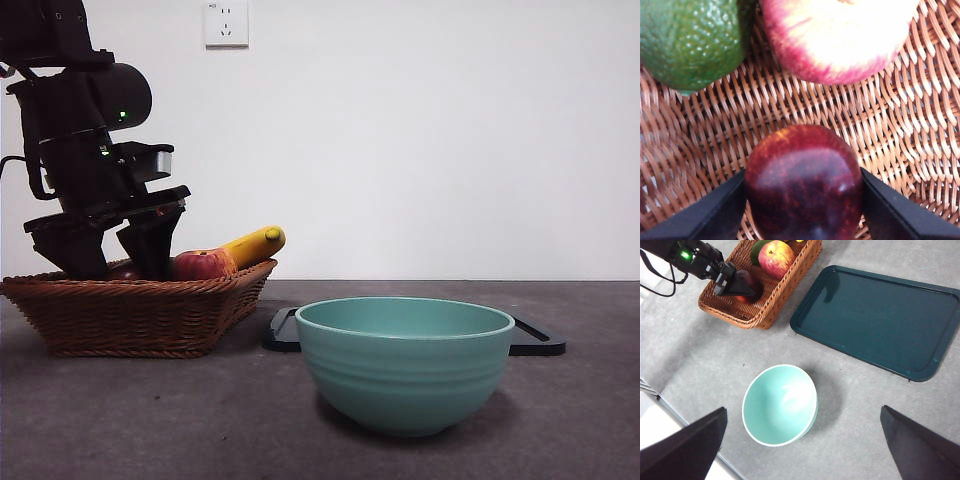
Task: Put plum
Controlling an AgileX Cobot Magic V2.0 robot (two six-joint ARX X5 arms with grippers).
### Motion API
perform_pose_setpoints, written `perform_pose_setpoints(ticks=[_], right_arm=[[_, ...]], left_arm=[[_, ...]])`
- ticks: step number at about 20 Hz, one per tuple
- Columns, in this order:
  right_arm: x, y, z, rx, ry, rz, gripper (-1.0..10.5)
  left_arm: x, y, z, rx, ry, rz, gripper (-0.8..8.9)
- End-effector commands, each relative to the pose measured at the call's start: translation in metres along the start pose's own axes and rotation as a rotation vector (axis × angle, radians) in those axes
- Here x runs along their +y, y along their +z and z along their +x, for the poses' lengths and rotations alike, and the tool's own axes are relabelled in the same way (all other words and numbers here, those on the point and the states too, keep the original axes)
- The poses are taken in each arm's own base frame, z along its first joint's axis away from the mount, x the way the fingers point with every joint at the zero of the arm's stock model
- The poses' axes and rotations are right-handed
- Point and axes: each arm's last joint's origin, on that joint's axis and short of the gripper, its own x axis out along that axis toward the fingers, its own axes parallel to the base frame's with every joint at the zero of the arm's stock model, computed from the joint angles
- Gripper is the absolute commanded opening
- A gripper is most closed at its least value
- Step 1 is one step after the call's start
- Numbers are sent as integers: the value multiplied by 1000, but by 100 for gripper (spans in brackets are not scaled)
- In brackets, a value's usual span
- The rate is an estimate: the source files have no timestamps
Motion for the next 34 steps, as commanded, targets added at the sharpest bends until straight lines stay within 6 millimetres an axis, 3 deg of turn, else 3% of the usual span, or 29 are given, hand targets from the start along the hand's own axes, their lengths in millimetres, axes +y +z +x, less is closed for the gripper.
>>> perform_pose_setpoints(ticks=[1, 7, 11, 14, 17, 22, 28, 34], right_arm=[[2, 5, -2, -17, 4, -17, 491], [2, 5, -2, -17, 4, -17, 491], [2, 5, -2, -18, 4, -17, 491], [2, 5, -2, -17, 4, -17, 491], [2, 5, -2, -17, 4, -17, 491], [2, 5, -2, -17, 4, -17, 491], [2, 5, -2, -17, 4, -17, 491], [2, 5, -2, -18, 4, -18, 491]], left_arm=[[-5, 6, -15, -41, 0, 14, 301], [-38, 5, -84, -199, -41, 94, 301], [-86, -10, -125, -271, -121, 224, 301], [-127, -22, -134, -266, -198, 344, 301], [-161, -30, -127, -236, -258, 448, 301], [-203, -40, -94, -133, -309, 560, 301], [-231, -44, -39, -27, -320, 643, 300], [-242, -49, 1, 40, -316, 683, 301]])
